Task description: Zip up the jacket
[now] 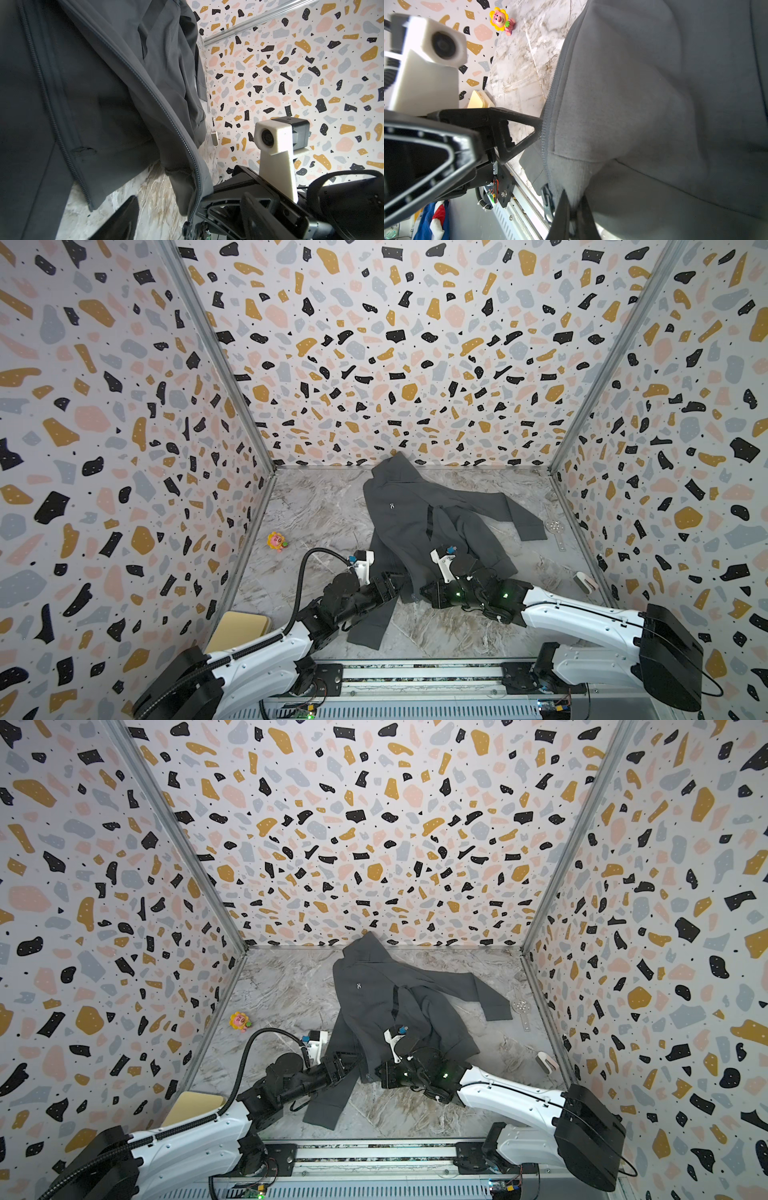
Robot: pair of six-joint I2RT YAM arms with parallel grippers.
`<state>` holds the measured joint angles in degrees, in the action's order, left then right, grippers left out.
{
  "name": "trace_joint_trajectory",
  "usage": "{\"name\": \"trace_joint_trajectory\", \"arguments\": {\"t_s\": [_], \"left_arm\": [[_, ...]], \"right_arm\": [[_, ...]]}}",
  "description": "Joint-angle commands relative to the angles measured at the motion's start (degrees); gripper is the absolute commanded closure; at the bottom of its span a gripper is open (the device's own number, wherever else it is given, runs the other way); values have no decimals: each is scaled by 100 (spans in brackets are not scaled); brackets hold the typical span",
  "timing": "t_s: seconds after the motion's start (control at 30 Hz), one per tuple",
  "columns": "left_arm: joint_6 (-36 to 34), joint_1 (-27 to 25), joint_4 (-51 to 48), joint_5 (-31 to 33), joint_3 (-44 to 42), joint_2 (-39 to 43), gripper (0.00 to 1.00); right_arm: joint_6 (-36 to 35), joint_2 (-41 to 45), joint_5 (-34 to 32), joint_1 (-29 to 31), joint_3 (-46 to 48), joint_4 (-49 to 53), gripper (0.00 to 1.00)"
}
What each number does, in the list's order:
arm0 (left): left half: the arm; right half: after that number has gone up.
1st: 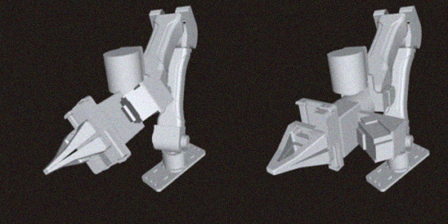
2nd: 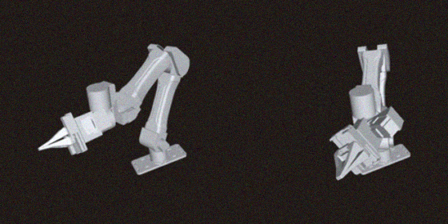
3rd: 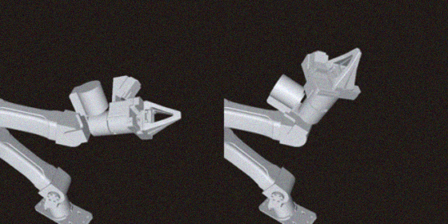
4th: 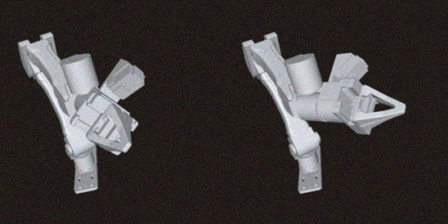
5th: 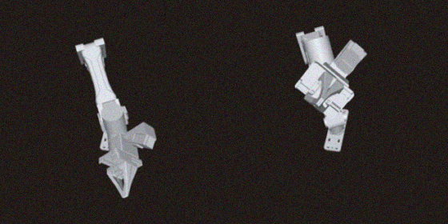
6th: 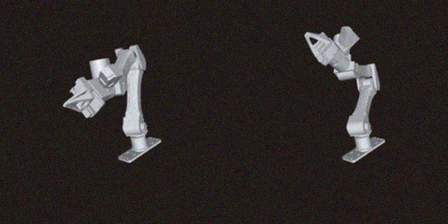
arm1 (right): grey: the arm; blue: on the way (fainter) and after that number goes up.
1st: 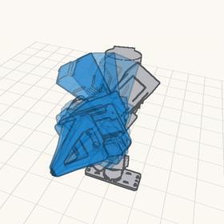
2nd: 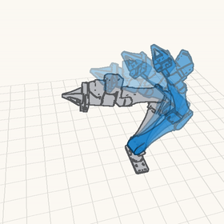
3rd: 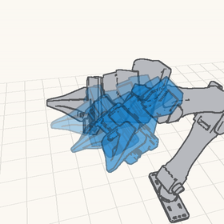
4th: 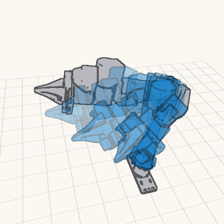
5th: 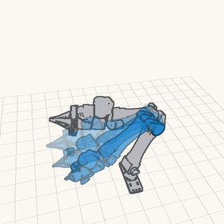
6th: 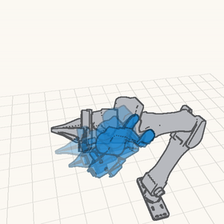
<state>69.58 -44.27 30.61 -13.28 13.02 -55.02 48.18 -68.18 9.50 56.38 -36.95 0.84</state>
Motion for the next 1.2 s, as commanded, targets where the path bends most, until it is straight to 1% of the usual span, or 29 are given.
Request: {"name": "trace_joint_trajectory", "arguments": {"t_s": [0.0, 0.2, 0.37, 0.43, 0.53, 0.67, 0.7, 0.73, 0.8, 0.87, 0.93, 1.1, 1.17], "left_arm": [[-153, -85, 524, -202, 315, -168, 26], [-265, -287, 641, -396, 669, -641, 29], [-349, -397, 621, -368, 764, -865, 38], [-341, -424, 622, -364, 763, -950, 44], [-323, -465, 657, -352, 764, -1066, 46], [-299, -519, 772, -361, 798, -1224, 53], [-283, -531, 815, -366, 794, -1261, 55], [-250, -538, 889, -383, 783, -1297, 61], [-168, -547, 1067, -408, 749, -1359, 68], [-89, -555, 1259, -443, 708, -1421, 85], [-17, -551, 1404, -465, 677, -1466, 99], [31, -565, 1560, -492, 652, -1511, 100], [40, -581, 1609, -484, 634, -1517, 100]], "right_arm": [[45, 232, 94, -37, 86, -179, 100], [79, 310, 162, -101, 175, -216, 100], [109, 496, 186, -170, 283, -249, 100], [122, 580, 231, -206, 343, -281, 100], [147, 652, 309, -247, 405, -344, 100], [139, 674, 434, -258, 442, -485, 100], [137, 668, 456, -254, 442, -508, 100], [128, 659, 496, -259, 452, -524, 100], [120, 655, 529, -259, 451, -539, 100], [106, 657, 571, -268, 461, -528, 100], [99, 661, 586, -268, 466, -523, 100], [103, 681, 709, -294, 486, -572, 100], [123, 693, 777, -323, 502, -595, 97]]}}
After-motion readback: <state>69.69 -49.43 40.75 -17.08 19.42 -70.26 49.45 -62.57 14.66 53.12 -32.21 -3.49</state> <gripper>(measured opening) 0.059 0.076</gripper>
